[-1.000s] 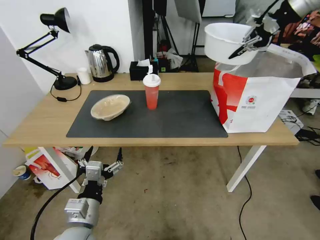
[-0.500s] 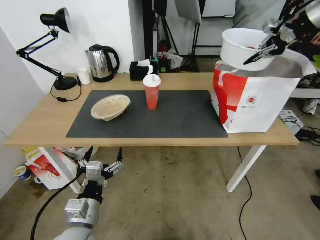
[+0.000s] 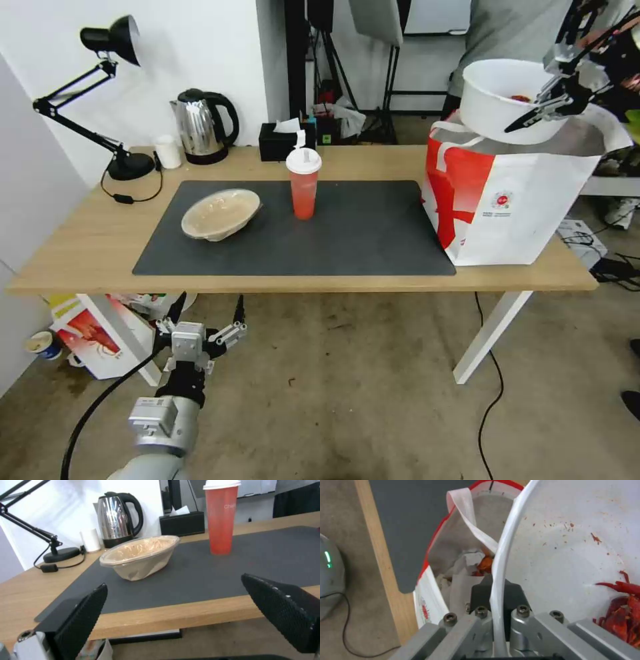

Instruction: Pick up the trash from the table and place it into the takeout bag.

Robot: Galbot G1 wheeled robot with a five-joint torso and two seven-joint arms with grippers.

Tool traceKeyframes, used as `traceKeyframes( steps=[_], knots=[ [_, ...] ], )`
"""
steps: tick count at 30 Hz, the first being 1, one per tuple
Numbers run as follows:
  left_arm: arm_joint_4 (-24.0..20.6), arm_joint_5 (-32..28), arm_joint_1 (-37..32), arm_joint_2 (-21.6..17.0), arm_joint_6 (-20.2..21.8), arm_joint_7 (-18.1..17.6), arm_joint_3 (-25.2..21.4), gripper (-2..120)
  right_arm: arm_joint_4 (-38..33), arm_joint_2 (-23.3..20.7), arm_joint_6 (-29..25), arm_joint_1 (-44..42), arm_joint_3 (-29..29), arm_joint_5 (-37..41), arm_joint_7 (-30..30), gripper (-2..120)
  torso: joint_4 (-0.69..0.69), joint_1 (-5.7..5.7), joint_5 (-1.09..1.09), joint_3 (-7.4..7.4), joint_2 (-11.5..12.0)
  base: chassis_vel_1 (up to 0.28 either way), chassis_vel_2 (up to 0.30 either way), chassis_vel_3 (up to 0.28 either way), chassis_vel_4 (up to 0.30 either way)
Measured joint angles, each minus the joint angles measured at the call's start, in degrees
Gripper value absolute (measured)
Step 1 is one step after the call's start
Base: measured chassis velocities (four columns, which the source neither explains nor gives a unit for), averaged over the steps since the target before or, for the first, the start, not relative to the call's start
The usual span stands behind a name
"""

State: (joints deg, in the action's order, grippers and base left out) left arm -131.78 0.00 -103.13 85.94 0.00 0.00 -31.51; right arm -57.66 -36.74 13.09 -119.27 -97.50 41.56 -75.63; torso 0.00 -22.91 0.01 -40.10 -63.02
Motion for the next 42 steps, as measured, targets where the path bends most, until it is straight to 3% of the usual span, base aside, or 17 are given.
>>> traceKeyframes(
  steps=[23,39,42],
  knots=[
    [0.0,0.0,0.0,0.0,0.0,0.0,0.0,100,3.9,-3.4,-1.2,-7.8,-7.3,-3.5,2.2,0,0.00,0.00,-0.01,0.00,0.0,0.000,0.000,0.000,0.000],
    [0.0,0.0,0.0,0.0,0.0,0.0,0.0,100,6.0,-4.9,-2.8,-10.0,-9.0,-6.0,4.1,0,0.00,-0.01,-0.01,0.00,0.0,0.000,0.000,0.000,0.000],
    [0.0,0.0,0.0,0.0,0.0,0.0,0.0,100,5.6,-4.7,-2.8,-10.0,-8.9,-6.1,4.7,8,0.00,0.00,-0.01,0.00,0.0,0.000,0.000,0.000,0.000]
  ],
)
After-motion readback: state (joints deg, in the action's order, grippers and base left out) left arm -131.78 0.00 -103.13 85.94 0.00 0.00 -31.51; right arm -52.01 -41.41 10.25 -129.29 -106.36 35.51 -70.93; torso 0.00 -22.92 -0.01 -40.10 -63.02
